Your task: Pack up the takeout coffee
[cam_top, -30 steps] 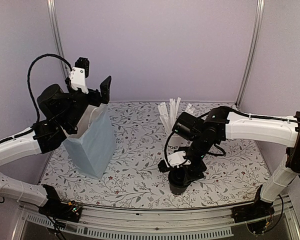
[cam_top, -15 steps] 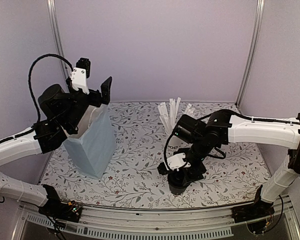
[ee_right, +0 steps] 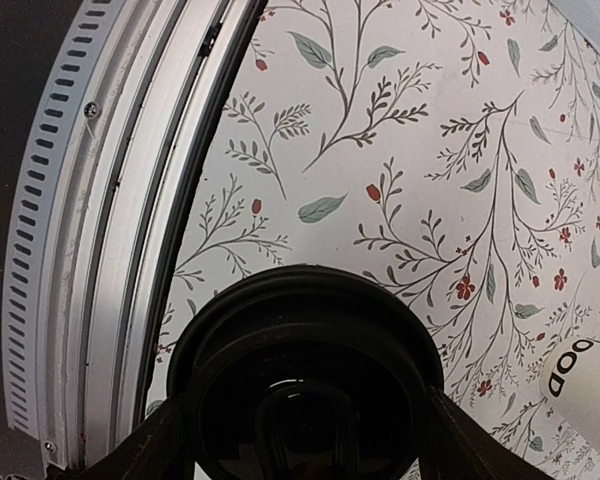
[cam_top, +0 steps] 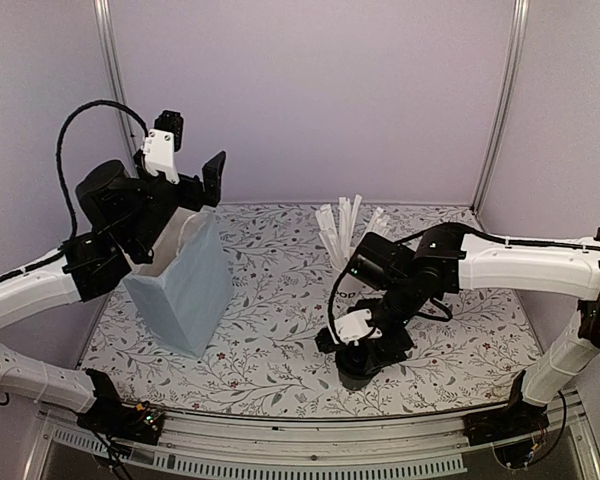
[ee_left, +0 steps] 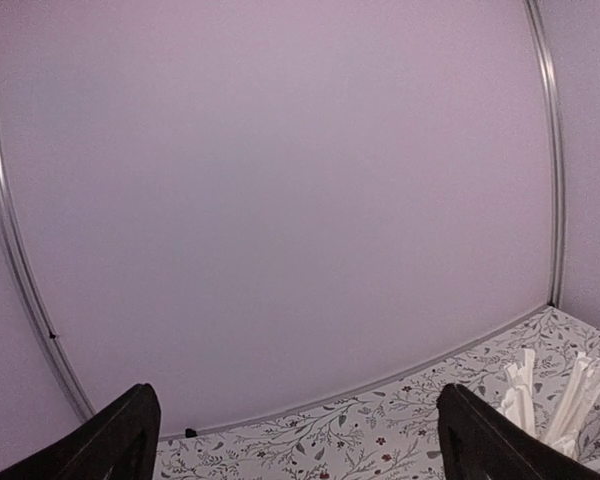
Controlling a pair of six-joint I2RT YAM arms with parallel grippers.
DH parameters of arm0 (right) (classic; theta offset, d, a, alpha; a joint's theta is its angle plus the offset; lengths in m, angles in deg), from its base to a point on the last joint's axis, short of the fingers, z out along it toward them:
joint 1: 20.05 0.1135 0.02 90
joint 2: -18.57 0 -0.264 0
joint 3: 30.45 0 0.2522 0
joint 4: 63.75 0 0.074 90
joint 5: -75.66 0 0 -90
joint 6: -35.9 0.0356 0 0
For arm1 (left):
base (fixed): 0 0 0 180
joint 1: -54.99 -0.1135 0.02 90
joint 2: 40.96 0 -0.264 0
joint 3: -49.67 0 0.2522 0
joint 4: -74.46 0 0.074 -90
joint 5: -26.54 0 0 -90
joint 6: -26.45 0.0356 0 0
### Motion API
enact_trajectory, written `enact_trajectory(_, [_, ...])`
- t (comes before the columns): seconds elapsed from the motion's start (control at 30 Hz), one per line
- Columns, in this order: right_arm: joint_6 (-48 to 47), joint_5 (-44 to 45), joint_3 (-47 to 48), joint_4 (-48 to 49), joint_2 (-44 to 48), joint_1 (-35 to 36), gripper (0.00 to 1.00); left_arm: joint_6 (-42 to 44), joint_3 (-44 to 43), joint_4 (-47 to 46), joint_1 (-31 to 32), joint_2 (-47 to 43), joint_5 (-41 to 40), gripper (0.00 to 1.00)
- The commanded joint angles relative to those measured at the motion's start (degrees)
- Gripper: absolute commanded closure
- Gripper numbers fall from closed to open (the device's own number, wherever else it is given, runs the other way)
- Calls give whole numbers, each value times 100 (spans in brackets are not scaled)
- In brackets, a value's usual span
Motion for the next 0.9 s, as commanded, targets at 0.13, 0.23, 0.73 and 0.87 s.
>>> enact_trajectory(0.13, [22,293,-180,-91,151,51,30,-1127,-1766,2795,-14,-294,250,4])
enact_trajectory(0.23, [8,294,-200,-110,373,44,31,-1668,-2152,4005,-17,-447,87,5])
enact_trajectory(0.73, [-4,-334,-358,-298,1297,-947,34,-4511,-2496,8365,-502,-771,413,21])
enact_trajectory(0.87, [-31,-503,-382,-375,1523,-1287,35,-4867,-2561,8830,-641,-817,351,22])
